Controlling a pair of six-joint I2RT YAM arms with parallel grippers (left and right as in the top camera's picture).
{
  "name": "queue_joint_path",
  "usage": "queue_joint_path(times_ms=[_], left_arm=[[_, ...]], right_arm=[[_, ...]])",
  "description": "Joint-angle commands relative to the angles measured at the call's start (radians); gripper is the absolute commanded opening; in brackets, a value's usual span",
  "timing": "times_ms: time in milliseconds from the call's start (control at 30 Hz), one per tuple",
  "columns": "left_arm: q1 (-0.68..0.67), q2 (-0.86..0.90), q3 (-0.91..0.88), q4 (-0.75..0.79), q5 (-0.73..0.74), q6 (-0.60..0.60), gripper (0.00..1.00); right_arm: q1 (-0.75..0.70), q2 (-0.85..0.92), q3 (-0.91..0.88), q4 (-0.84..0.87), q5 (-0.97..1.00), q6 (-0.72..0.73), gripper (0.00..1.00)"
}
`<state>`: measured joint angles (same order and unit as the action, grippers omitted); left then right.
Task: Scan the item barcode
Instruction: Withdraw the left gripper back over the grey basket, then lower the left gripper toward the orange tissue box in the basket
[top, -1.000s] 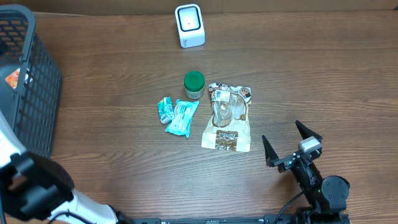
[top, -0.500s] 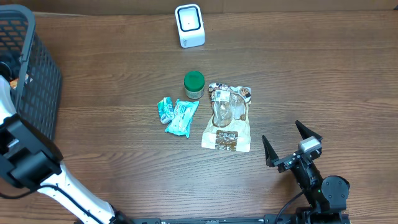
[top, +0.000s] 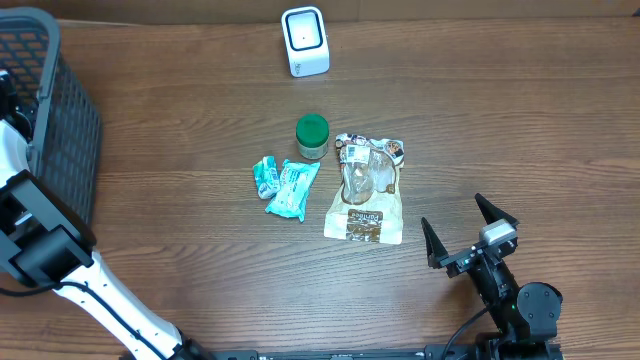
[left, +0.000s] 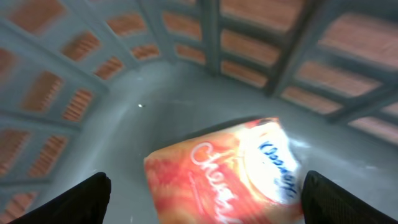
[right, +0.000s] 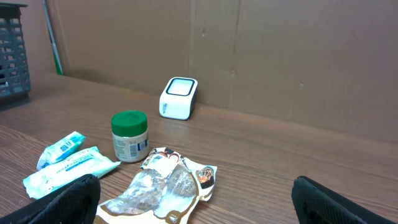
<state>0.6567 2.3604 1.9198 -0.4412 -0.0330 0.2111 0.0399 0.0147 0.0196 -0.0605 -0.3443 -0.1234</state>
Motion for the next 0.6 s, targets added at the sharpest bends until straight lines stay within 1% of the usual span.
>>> queue_joint_path(times_ms=[0,100,167,200,233,333,367,433,533,567], left_arm=[[-0.005,0.042,0.014,0.006,0.008,0.037,0.81],[-0.005,0.055,0.014,0.008,0.008,0.036,0.79],[-0.005,0.06,0.014,0.004,0.008,0.036,0.73],[-0.005,0.061,0.014,0.002,0.008,0.036,0.69],[-0.005,0.061,0.014,0.0,0.008,0.036,0.61],[-0.005,0.061,0.014,-0.003,0.008,0.036,0.24],[-0.005,0.061,0.014,-0.004,0.008,0.035,0.17],[-0.005,0.061,0.014,-0.01,0.008,0.035,0.13],[-0.006,0.061,0.014,-0.026,0.007,0.024,0.04],[-0.005,0.061,0.014,-0.034,0.006,0.016,0.04]], right_arm=[[-0.001,-0.012,-0.012,0.007,-0.006,0.007,1.0],[-0.001,-0.012,-0.012,0.007,-0.006,0.007,1.0],[-0.001,-0.012,-0.012,0.007,-0.006,0.007,1.0],[-0.001,-0.012,-0.012,0.007,-0.006,0.007,1.0],[-0.001,-0.012,-0.012,0.007,-0.006,0.007,1.0],[-0.001,-0.012,-0.012,0.007,-0.006,0.007,1.0],[-0.001,-0.012,-0.012,0.007,-0.006,0.007,1.0],[-0.001,-0.012,-0.012,0.007,-0.006,0.007,1.0],[-0.001,-0.012,-0.012,0.007,-0.006,0.007,1.0],[-0.001,-0.012,-0.012,0.007,-0.006,0.007,1.0]])
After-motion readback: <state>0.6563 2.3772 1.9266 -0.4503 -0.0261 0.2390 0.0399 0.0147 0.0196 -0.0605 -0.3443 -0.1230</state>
